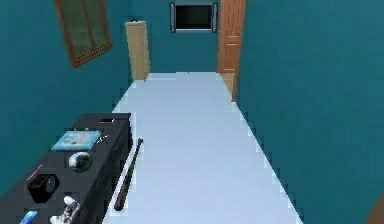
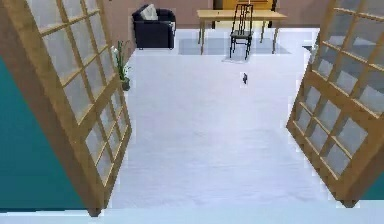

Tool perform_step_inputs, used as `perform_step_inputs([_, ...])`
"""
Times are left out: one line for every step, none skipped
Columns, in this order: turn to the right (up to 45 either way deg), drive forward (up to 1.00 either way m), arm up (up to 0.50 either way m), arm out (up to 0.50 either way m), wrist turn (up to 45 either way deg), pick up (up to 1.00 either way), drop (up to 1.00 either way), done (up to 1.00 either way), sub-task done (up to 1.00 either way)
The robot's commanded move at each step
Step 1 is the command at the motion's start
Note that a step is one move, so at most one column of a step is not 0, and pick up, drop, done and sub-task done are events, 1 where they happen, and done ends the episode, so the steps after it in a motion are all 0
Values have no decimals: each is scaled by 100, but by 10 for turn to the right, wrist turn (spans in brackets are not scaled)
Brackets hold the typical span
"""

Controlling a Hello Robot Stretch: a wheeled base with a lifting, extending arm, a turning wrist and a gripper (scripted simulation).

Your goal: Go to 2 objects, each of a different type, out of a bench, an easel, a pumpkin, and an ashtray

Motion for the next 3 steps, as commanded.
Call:
perform_step_inputs([0,5,0,0,0,0,0,0,0])
perform_step_inputs([-330,0,0,0,0,0,0,0,0])
perform_step_inputs([0,0,0,0,0,0,0,0,100])
